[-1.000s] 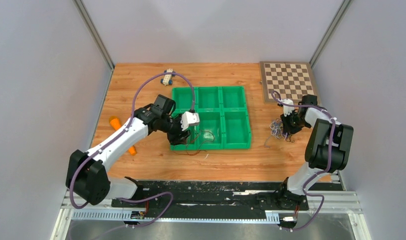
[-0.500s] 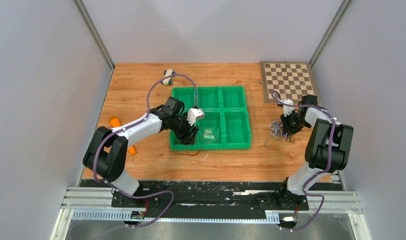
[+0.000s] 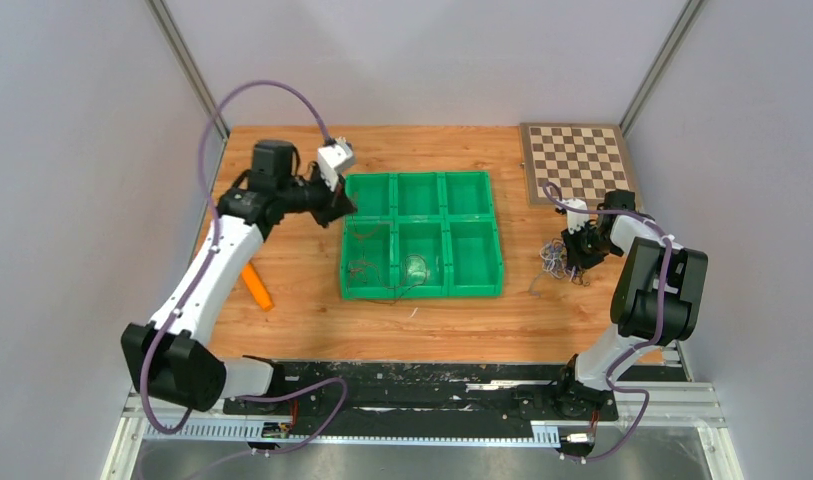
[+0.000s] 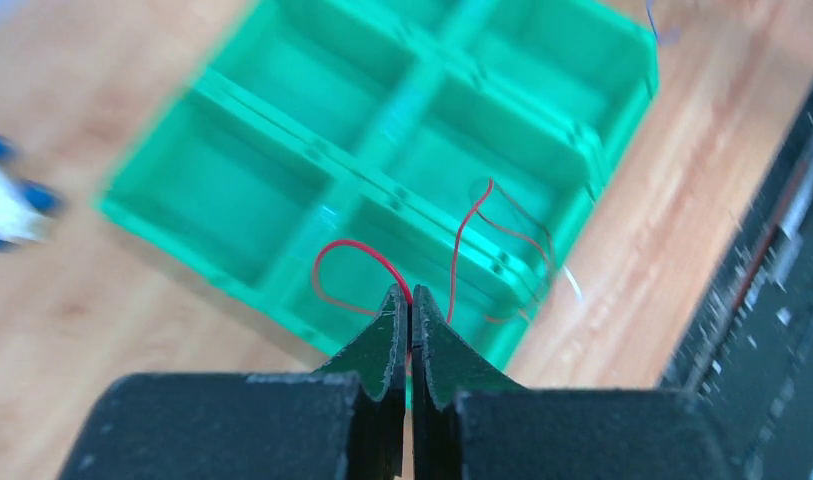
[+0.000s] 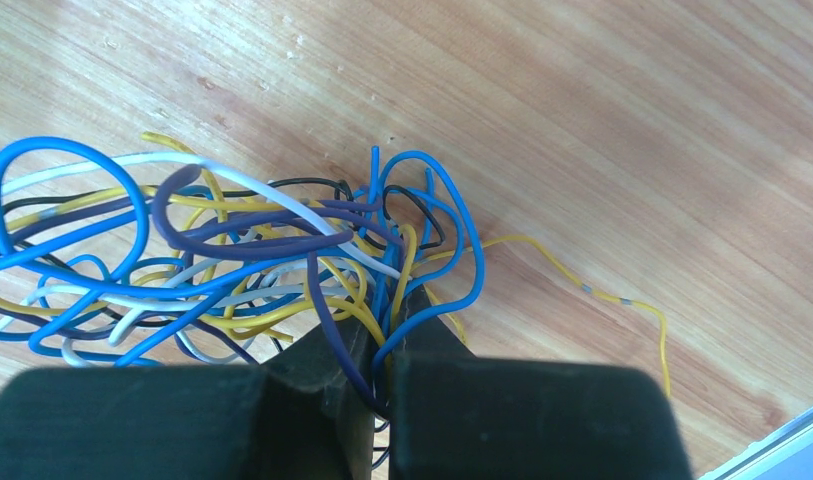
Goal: Untangle the cables
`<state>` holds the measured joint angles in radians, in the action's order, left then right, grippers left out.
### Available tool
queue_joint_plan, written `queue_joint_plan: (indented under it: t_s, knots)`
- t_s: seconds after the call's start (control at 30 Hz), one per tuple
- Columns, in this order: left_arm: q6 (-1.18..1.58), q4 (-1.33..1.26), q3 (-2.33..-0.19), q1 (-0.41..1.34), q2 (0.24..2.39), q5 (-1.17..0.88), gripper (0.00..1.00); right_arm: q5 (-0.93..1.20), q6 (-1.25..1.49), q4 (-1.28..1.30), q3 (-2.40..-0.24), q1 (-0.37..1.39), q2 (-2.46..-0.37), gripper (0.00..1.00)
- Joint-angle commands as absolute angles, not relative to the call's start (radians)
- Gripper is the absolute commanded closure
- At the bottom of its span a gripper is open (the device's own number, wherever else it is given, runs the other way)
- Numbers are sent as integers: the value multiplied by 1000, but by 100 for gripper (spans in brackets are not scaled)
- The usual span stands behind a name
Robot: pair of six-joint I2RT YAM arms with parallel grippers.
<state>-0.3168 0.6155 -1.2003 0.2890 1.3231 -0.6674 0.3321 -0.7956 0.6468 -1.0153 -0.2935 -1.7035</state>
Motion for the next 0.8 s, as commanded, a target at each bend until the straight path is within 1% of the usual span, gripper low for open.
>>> queue_joint_plan:
  t_s: [0.0,0.03,0.17,0.3,0.5,0.63,0.77]
  knots:
    - [-307,642,-1379,212,1264,-729,100,342,-807,684,-1026,-300,-1679,98]
    - [-312,650,-1431,208,1263,-730,100,343,-807,684,-1027,-300,-1679,98]
    - [-271,611,-1532,205,1246,-727,100,349,-797,686,-1035,-300,-1680,98]
    - [-239,525,-1594,205,1233,-645,100,356,-791,689,-1039,-300,-1676,98]
    - [-342,484,-1711,204,1250,-484,100,357,-790,696,-1047,-299,-1675,98]
    - [-391,508,-1804,204,1255,-508,100,357,-792,701,-1056,-299,-1675,98]
    - [-421,525,-1789,204,1246,-446,100,363,-790,703,-1064,-299,-1678,98]
